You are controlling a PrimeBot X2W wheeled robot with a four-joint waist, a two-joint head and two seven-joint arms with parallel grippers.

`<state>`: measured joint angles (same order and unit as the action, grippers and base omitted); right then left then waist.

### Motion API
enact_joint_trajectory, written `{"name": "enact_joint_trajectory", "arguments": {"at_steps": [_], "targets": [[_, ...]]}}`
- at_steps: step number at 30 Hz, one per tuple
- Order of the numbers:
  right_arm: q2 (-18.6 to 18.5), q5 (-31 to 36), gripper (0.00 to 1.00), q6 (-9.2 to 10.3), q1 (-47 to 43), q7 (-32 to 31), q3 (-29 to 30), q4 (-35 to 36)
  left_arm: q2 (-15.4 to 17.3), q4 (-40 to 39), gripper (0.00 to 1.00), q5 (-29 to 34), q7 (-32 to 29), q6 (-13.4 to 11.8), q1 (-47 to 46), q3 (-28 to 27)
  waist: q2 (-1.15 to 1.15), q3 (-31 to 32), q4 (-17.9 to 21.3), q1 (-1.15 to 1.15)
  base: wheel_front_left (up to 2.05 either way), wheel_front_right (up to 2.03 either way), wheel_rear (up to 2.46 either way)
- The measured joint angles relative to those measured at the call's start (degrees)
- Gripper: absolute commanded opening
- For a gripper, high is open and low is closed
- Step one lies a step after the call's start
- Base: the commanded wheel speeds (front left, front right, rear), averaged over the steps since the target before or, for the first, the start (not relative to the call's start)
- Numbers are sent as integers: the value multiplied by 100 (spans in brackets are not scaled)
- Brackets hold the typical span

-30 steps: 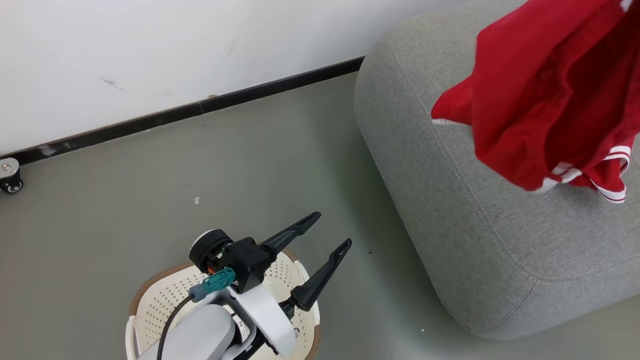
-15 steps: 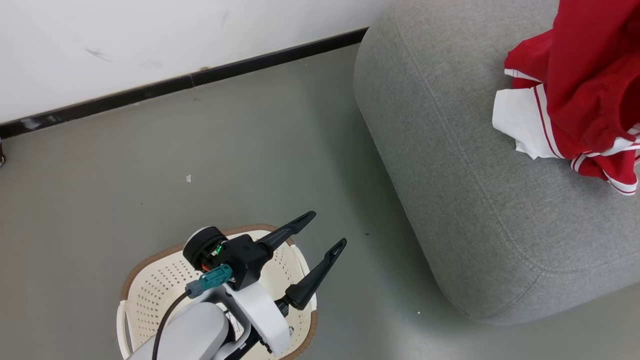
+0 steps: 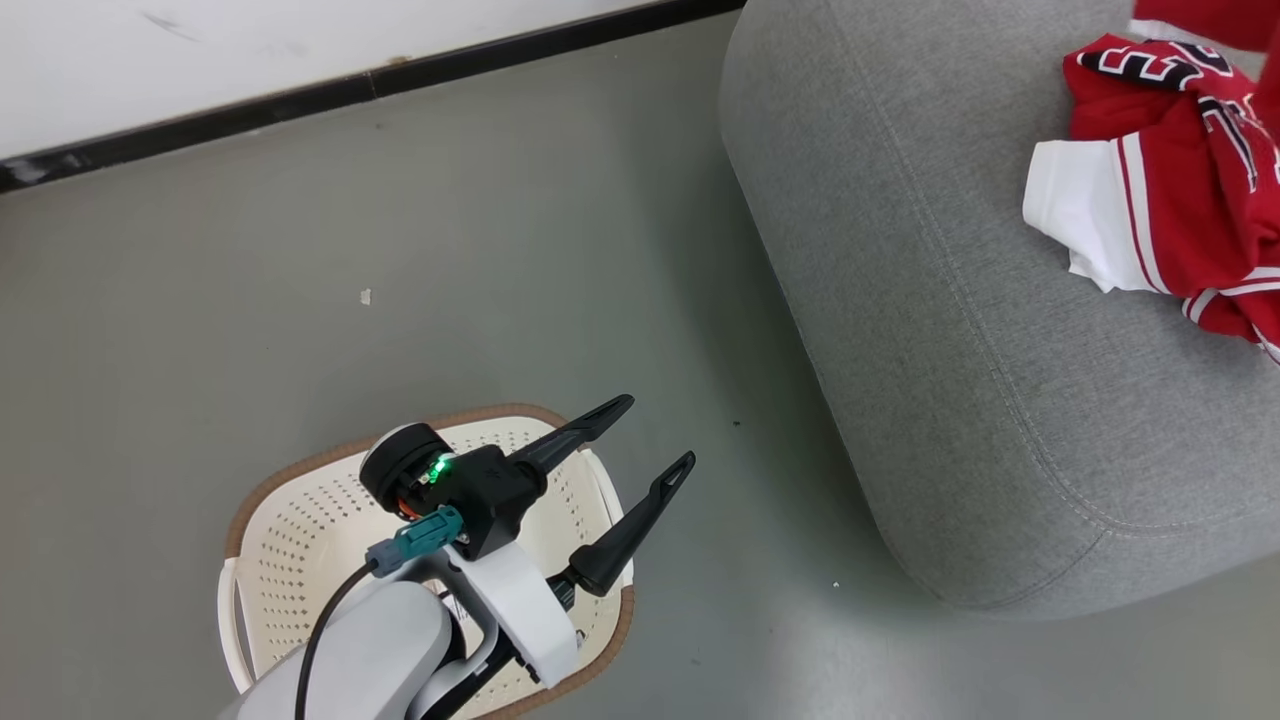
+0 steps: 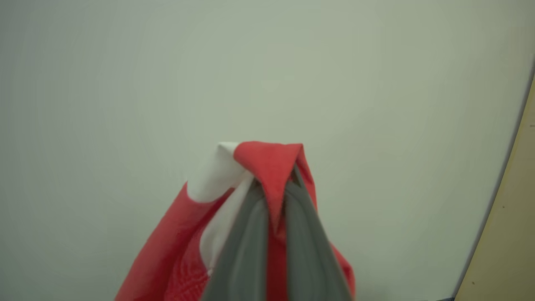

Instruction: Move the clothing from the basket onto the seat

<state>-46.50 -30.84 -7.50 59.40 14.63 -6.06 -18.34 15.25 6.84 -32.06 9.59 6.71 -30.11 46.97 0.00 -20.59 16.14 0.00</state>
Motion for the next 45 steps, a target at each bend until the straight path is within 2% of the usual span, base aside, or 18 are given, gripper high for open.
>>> {"name": "enact_joint_trajectory", "arguments": {"at_steps": [5,8,11,18,26,30,35,41,45], "targets": [[12,-53,0,0,-15,0,-127,-446,75,-67,100,-15,-70,-1,-1,-36,0,-220,-42,0,0,0,0],[198,-382,0,0,-25,0,-98,-719,82,-133,100,-16,-82,-3,-9,-74,0,-331,-62,0,0,0,0],[286,-398,0,0,-38,0,-122,-883,99,-197,100,-15,-133,-10,-35,-75,0,-440,-78,0,0,0,0],[325,-697,0,0,-116,0,-160,-1504,157,-250,100,-7,-198,-10,-153,-94,0,-674,-95,0,0,0,0],[501,-732,0,0,-397,-5,-220,-1923,231,-336,100,1,-246,-52,-262,-143,0,-885,-104,0,0,0,0],[726,-739,0,0,-650,-119,-265,-2179,278,-352,100,7,-246,-52,-274,-171,0,-953,-106,0,0,0,0],[750,-739,0,0,-693,-300,-537,-2474,282,-377,100,38,-246,-52,-362,-181,0,-1011,-129,0,0,0,0],[970,-728,0,0,-783,-487,-655,-2786,303,-376,100,38,-246,-52,-362,-188,0,-1011,-138,0,0,0,0],[1068,-749,0,0,-914,-867,-745,-3120,308,-371,100,38,-245,-52,-362,-193,0,-983,-138,0,0,0,0]]}}
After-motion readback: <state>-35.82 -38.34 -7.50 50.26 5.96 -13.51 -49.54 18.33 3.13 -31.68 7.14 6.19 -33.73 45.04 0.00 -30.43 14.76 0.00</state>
